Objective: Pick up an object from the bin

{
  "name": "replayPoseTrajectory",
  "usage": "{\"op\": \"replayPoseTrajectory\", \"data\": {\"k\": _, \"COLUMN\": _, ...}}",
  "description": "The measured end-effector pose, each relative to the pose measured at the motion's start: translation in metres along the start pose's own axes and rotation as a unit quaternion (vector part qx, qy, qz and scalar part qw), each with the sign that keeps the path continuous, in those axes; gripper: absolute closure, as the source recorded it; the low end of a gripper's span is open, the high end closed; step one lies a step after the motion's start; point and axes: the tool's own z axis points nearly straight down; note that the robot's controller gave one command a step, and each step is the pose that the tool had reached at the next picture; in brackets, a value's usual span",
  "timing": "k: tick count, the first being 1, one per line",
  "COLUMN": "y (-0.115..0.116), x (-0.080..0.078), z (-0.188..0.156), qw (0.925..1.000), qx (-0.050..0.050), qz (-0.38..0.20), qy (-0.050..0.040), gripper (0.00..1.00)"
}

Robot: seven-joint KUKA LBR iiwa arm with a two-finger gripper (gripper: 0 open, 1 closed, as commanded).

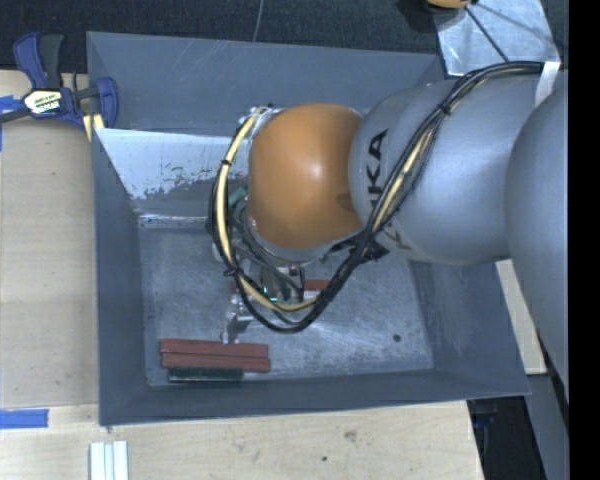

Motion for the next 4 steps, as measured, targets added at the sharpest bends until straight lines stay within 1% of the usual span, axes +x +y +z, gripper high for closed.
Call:
{"op": "replayPoseTrajectory", "data": {"k": 1, "y": -0.001, "x": -0.002, "z": -0.004, "qw": 1.0, "qx": -0.001, "qz": 0.001, "qy": -0.0038, "gripper": 0.0}}
{"op": "replayPoseTrajectory", "data": {"k": 2, "y": 0.001, "x": 0.017, "z": 0.072, "qw": 0.9997, "qx": -0.001, "qz": 0.023, "qy": -0.0053, "gripper": 0.0}}
{"op": "replayPoseTrajectory", "data": {"k": 3, "y": 0.003, "x": 0.017, "z": 0.073, "qw": 1.0, "qx": -0.001, "qz": 0.007, "qy": -0.0043, "gripper": 0.0}}
{"op": "replayPoseTrajectory", "data": {"k": 4, "y": 0.015, "x": 0.017, "z": 0.067, "qw": 0.994, "qx": -0.002, "qz": 0.109, "qy": -0.0049, "gripper": 0.0}}
